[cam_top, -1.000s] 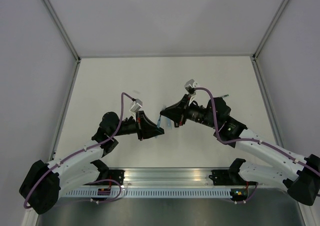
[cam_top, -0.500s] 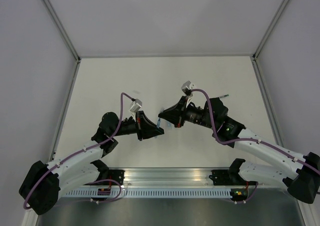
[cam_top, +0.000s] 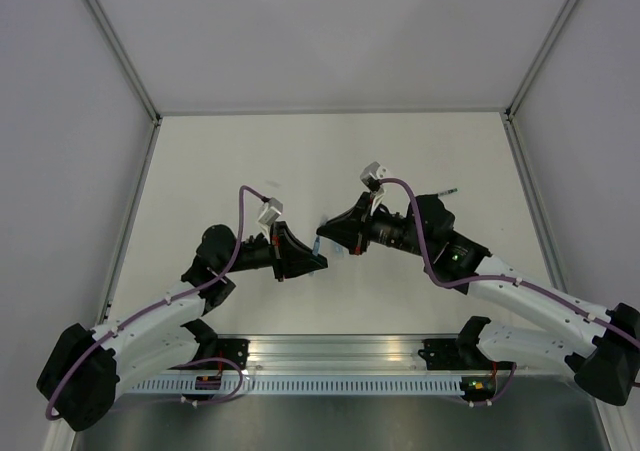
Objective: Insert the pens into the pen caps
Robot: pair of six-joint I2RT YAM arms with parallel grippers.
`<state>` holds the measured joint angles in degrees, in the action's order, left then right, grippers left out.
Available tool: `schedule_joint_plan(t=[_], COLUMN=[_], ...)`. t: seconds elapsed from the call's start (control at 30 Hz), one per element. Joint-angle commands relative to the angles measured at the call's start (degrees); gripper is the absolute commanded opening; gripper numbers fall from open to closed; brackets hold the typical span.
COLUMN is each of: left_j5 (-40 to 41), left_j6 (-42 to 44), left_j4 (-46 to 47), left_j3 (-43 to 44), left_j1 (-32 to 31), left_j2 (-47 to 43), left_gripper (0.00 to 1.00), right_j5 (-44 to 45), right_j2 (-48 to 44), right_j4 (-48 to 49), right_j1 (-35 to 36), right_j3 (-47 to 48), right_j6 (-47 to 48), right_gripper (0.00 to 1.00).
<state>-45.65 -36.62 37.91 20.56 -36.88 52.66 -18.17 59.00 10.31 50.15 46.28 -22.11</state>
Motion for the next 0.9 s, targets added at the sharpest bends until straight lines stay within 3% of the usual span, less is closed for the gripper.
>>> schedule_joint_plan(t=[0.0,0.6,0.87], left_j5=[-0.8,-0.5,0.7], left_j6=[-0.4,-0.1,0.8], left_j4=[3.5,3.4,2.3], left_j3=[-0.5,-0.8,-1.0], left_j1=[-0.3,-0.3,-0.3], left_j2=[-0.9,-1.8,-2.8], left_gripper=[0.02,0.02,0.02], right_j5=[-1.4,-3.1,-3.9], right_j2=[0.4,2.1,2.0], right_j4=[2.4,4.5,-1.2], right_j1=[0.5,2.1,2.4], right_j3=[0.8,-2.0,-2.4], right_j6=[0.4,-0.3,1.2], right_gripper=[0.00,0.00,0.00])
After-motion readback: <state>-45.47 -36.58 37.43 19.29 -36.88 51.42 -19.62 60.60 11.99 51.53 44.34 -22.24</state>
